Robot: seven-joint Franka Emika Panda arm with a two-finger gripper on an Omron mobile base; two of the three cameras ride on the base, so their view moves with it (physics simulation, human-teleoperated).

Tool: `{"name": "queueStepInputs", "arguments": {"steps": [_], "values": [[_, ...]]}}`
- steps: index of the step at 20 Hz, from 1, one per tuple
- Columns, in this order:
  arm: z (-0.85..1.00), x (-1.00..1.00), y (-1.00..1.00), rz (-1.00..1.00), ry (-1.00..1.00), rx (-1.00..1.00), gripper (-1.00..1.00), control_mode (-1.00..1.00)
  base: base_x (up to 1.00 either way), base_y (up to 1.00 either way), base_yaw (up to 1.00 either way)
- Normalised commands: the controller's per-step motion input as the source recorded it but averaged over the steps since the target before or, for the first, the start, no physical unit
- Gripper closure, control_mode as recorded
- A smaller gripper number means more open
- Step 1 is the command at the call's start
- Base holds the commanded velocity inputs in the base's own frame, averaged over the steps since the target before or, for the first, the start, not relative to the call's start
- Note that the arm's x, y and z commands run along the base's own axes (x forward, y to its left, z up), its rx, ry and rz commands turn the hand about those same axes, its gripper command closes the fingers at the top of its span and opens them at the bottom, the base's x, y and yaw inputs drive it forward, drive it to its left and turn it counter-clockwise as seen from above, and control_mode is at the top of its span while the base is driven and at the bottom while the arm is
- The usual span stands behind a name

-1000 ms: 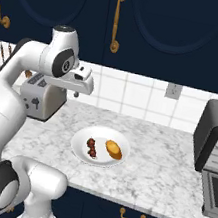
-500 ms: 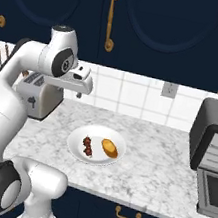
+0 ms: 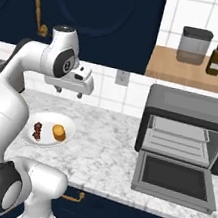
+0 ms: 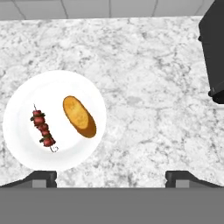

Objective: Pick up the kebab skewer and baguette bread, and place them inside the toaster oven. Close the toaster oven door and start by setting the timer.

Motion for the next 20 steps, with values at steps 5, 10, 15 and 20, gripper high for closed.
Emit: {"name": "queueStepInputs", "arguments": {"steps": [5, 10, 15, 20], "values": [[0.00, 0.00, 0.00, 0.00, 0.00, 0.00, -1.00, 1.00, 0.18, -0.56, -0.01], [0.00, 0.00, 0.00, 0.00, 0.00, 0.00, -1.00, 1.00, 0.14, -0.51, -0.01], [0.00, 0.00, 0.00, 0.00, 0.00, 0.00, -1.00, 1.00, 0.00, -0.10, 0.00], [0.00, 0.00, 0.00, 0.00, 0.00, 0.00, -1.00, 1.00, 0.00, 0.00, 0.00]]}}
